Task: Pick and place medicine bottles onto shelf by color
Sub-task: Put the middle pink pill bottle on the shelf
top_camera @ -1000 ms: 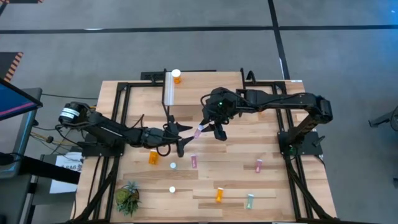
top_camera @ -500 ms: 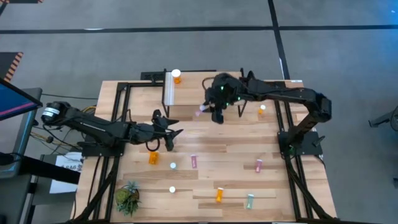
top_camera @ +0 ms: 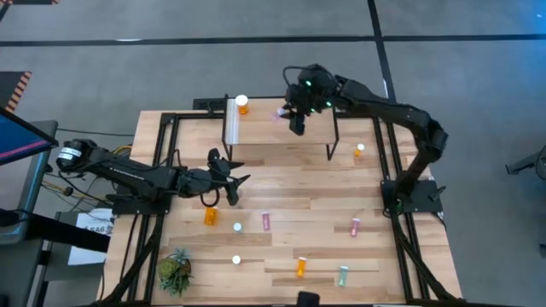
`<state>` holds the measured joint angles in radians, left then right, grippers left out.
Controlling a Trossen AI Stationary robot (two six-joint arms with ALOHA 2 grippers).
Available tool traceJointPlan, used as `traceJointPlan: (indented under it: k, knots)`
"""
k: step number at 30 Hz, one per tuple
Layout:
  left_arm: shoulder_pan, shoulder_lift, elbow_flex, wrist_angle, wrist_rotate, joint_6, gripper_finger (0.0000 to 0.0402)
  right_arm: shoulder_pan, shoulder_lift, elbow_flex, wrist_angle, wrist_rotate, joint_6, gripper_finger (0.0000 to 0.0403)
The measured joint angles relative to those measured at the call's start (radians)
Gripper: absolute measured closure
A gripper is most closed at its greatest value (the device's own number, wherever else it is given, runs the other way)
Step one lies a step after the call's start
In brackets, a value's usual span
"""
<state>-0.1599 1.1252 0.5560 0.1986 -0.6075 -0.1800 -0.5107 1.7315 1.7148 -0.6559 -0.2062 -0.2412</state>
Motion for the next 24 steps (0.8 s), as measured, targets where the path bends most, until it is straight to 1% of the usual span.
traceJointPlan:
  k: [2, 5, 8, 11, 14, 17, 19, 24]
  knots:
    - [0.009, 0.000, 0.000, -0.004, 0.002, 0.008, 0.0198, -0.011, 0.058, 0.089, -0.082, -0.001, -0.026, 0.0248]
    - [0.026, 0.000, -0.002, -0.038, 0.013, 0.003, 0.0198, -0.029, 0.160, 0.223, -0.146, -0.001, -0.051, 0.0248]
    - [0.035, -0.017, -0.013, 0.022, 0.024, 0.010, 0.0198, -0.048, 0.248, 0.346, -0.232, -0.001, -0.075, 0.0249]
    - [0.031, -0.067, -0.038, 0.138, 0.093, 0.084, 0.0198, -0.064, 0.321, 0.436, -0.310, 0.000, -0.097, 0.0250]
    - [0.042, -0.123, -0.071, 0.160, 0.105, 0.121, 0.0198, -0.075, 0.379, 0.502, -0.356, 0.003, -0.106, 0.0249]
    - [0.071, -0.181, -0.108, 0.162, 0.103, 0.115, 0.0198, -0.081, 0.415, 0.550, -0.380, 0.012, -0.126, 0.0248]
    - [0.089, -0.210, -0.130, 0.158, 0.104, 0.104, 0.0198, -0.082, 0.432, 0.574, -0.394, 0.036, -0.137, 0.0249]
    - [0.122, -0.249, -0.165, 0.163, 0.107, 0.093, 0.0198, -0.086, 0.437, 0.584, -0.362, 0.077, -0.175, 0.0250]
